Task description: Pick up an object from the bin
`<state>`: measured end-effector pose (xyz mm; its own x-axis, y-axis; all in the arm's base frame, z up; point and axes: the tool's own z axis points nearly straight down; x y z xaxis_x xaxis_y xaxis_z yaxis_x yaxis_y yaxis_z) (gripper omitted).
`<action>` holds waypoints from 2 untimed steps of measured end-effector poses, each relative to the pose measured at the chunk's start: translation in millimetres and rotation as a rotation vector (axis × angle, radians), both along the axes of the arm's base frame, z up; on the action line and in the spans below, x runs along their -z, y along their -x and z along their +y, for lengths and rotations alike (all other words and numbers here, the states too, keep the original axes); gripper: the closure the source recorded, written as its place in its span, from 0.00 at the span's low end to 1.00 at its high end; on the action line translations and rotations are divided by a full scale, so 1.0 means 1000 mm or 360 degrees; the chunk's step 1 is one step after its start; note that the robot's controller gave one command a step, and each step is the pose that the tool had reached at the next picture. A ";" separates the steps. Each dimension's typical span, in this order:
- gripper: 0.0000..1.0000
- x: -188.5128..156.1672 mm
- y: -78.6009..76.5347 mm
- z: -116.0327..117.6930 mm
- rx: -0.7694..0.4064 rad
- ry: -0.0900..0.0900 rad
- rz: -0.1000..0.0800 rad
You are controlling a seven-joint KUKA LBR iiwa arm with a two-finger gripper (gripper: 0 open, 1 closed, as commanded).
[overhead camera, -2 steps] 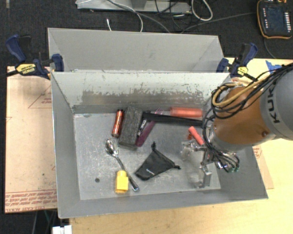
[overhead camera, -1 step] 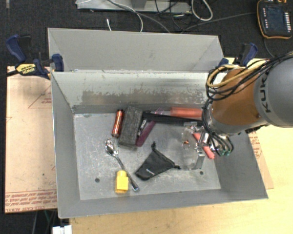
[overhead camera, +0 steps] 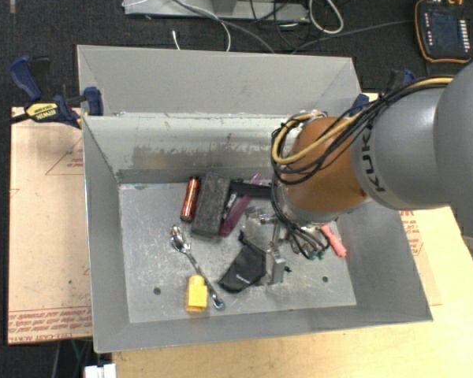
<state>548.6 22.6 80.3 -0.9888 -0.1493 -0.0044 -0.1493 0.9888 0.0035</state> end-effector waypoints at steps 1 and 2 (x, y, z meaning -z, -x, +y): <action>0.00 -0.005 -0.002 -0.073 0.0215 0.0001 -0.0007; 0.00 0.002 0.026 -0.032 -0.0220 -0.0003 -0.0006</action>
Offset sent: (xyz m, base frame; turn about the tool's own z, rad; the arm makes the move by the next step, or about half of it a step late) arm -0.0534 0.0319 -0.0081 -0.5237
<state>522.6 -9.0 78.3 -0.9588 -0.2841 -0.0083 -0.2841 0.9588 0.0044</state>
